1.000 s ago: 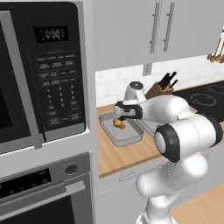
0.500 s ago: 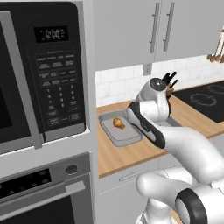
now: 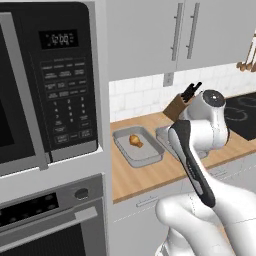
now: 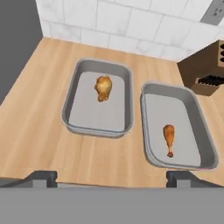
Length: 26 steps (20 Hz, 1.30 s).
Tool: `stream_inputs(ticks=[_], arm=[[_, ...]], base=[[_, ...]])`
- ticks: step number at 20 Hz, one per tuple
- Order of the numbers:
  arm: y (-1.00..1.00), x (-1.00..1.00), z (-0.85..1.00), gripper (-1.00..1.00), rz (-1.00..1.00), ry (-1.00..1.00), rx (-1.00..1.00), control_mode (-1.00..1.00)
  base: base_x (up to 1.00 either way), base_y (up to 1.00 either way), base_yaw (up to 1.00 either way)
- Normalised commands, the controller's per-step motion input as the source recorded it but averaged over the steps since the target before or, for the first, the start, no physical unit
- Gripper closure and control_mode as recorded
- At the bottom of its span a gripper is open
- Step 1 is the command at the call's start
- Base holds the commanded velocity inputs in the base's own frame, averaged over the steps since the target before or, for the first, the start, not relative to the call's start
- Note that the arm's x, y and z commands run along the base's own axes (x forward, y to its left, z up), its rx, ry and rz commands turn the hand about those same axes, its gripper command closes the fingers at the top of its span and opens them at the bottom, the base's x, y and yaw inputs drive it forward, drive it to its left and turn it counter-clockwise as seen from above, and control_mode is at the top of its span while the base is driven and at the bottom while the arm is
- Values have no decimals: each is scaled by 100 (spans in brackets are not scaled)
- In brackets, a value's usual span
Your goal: Place one lime and one chicken drumstick in each tupperware on the nearby counter, to pack two identical lunches.
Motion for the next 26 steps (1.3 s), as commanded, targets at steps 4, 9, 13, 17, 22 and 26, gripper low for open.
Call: stream_inputs(ticks=[4,9,13,17,22,26], arm=[[-6,-25,0,-100,0,7,0,100],[0,0,0,-100,0,0,0,100],[0,0,0,-100,0,0,0,100],[0,0,0,-100,0,0,0,100],[0,0,0,-100,0,0,0,100],[0,0,0,-100,0,0,0,100]], base=[[-75,-22,0],[-100,-1,7],[-99,22,57],[-58,19,84],[-34,17,93],[-31,28,93]])
